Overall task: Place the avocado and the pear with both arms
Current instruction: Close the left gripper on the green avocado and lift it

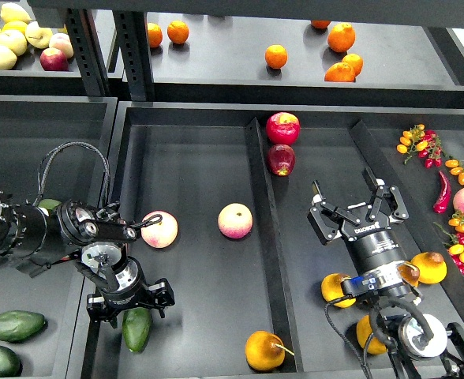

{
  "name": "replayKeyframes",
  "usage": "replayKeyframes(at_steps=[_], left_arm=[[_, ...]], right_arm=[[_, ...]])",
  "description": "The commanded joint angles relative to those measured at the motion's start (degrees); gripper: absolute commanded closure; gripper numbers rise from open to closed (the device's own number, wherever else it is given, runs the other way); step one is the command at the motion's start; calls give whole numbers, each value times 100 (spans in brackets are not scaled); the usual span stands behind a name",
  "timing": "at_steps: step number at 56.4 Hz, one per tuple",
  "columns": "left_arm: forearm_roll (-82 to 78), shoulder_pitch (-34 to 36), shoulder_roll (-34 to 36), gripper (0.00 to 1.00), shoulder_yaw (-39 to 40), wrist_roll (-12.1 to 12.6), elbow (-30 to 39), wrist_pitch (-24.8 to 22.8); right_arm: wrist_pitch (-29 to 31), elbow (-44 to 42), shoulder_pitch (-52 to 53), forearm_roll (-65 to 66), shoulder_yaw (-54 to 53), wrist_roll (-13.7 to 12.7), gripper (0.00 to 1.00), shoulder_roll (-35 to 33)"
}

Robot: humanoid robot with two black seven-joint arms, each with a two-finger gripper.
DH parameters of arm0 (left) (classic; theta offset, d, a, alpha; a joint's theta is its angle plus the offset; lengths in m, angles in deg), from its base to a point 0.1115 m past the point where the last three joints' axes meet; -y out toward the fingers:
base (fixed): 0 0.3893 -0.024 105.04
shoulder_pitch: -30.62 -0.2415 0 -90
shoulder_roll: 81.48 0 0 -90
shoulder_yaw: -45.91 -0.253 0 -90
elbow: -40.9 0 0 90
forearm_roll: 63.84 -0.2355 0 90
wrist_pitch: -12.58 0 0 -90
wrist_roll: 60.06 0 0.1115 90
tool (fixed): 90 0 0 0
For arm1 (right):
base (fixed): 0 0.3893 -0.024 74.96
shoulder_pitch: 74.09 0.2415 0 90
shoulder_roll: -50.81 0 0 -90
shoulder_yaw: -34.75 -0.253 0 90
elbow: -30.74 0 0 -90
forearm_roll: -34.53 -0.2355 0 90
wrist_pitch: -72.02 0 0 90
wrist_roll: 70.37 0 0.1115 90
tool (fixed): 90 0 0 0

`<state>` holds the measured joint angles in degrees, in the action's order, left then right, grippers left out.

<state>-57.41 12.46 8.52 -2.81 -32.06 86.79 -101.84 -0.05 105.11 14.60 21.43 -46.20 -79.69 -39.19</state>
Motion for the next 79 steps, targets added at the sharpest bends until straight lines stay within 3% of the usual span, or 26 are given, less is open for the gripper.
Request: replayKeyframes(at_steps=[1, 10, 20, 42, 79], left_arm=[[-36, -64, 0, 1, 12, 0, -80, -10], [-45, -90, 0, 4, 56, 0, -177, -98], [-194, -196, 0, 14, 222, 0, -397, -358], [-195, -293, 0, 21, 284, 0, -467, -358], [-159, -363, 0, 47, 583, 0, -695, -358]], right_arm=[[0, -1, 0, 0, 0, 0, 0, 0], [0, -1, 0, 0, 0, 0, 0, 0], [0, -1, 0, 0, 0, 0, 0, 0], [9, -1, 0, 0, -8, 0, 0, 0], [44, -10, 0, 0, -8, 0, 0, 0]])
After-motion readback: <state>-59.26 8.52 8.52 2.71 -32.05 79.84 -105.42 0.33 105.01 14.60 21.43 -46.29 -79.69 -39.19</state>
